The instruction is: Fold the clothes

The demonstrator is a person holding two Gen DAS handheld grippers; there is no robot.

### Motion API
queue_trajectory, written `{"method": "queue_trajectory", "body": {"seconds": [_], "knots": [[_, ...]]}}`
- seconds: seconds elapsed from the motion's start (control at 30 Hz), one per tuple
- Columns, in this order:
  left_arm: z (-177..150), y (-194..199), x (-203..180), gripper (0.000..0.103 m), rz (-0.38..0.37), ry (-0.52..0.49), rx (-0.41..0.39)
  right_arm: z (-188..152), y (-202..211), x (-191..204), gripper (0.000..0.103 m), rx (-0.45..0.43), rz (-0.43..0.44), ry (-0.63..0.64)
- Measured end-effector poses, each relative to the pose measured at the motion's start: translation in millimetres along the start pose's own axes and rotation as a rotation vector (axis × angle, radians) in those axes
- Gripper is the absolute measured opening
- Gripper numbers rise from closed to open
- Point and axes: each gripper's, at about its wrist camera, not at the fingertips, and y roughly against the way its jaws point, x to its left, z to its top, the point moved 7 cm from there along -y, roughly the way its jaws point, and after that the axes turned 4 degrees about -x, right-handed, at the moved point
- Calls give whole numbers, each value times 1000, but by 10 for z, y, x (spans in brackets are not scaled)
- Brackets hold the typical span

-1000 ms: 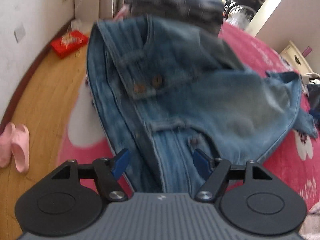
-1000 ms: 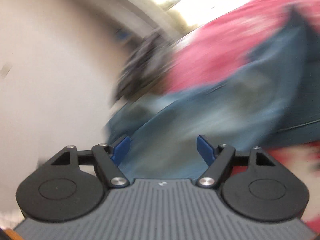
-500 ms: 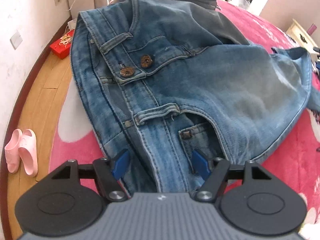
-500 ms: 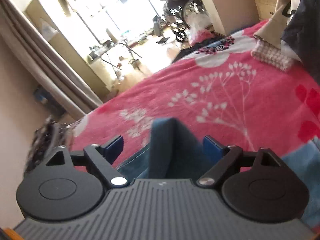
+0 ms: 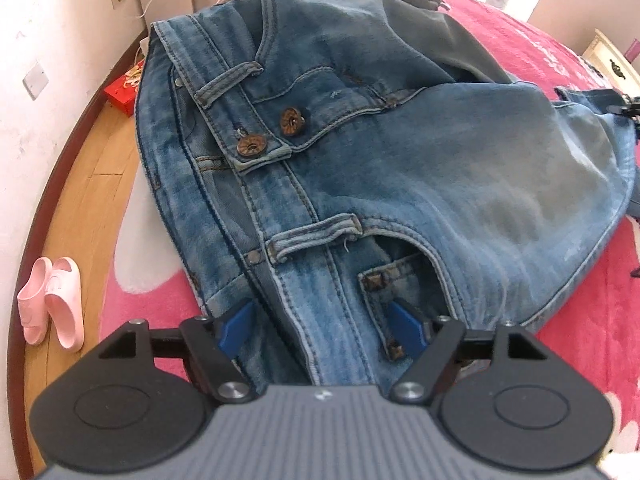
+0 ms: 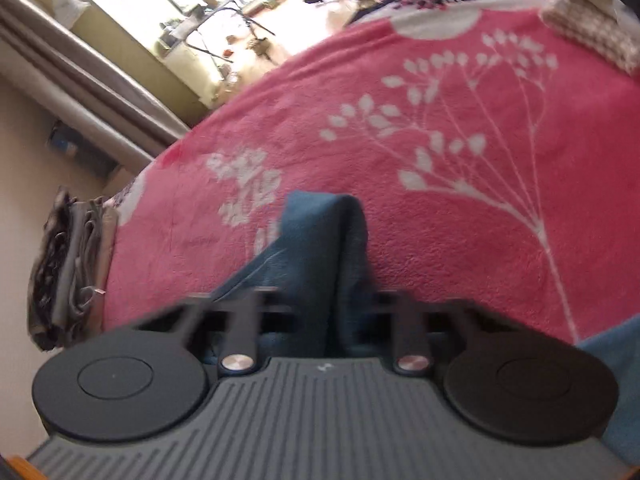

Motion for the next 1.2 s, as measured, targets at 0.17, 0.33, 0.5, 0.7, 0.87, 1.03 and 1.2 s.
{"method": "queue_trajectory", "body": {"seconds": [0.17, 0.33, 0.5, 0.7, 0.87, 1.03, 1.2], "knots": [[46, 19, -64, 75, 26, -45, 3, 68, 463, 222, 8, -112, 131, 40], [-49, 91, -68, 72, 5, -36, -39, -150, 1484, 661, 8, -230, 263, 113], [-189, 166, -62, 72, -32, -26, -67, -813, 2632, 651, 8, -278, 271, 95], [-347, 293, -4, 70, -70, -25, -112, -1690, 3077, 231, 8, -128, 44, 66], [-462, 387, 159, 69, -92, 65, -163, -1921, 2741, -113, 19, 15, -194, 219], [-512, 575, 223, 69, -83, 24, -210, -1580, 2866, -64, 47, -119, -336, 276], [-472, 669, 155, 68, -123, -12, -255, -1375, 3021, 723, 51, -314, -192, 470]]}}
